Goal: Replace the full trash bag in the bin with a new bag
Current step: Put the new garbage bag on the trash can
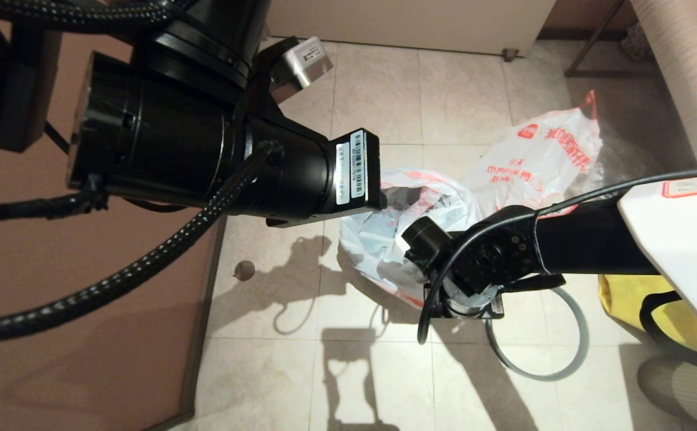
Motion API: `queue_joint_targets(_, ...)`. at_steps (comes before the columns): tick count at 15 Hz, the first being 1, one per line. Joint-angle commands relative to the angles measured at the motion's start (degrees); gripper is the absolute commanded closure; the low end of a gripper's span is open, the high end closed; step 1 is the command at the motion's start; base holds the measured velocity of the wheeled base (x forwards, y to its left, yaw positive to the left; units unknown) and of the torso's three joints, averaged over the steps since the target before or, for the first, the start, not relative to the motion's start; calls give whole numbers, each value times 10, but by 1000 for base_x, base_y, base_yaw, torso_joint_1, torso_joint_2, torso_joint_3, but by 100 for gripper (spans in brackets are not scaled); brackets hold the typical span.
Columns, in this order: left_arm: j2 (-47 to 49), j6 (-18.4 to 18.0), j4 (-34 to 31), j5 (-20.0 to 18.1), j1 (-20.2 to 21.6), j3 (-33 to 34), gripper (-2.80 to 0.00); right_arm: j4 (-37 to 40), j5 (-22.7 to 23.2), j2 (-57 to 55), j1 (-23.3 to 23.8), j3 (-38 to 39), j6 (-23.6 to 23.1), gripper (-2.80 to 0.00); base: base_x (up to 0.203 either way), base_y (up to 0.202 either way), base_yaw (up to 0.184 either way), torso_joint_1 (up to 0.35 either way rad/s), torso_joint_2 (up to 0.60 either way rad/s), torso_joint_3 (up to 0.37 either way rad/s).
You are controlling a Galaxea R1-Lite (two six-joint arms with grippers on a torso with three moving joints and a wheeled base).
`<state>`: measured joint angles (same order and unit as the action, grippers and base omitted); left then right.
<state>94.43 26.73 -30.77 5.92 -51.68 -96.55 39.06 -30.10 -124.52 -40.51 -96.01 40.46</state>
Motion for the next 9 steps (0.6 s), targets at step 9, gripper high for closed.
queue_joint_targets(9,8,2,-2,1,0,0,0,-172,2,110,-1,118,-10,-280,0,0,0,0,0,0)
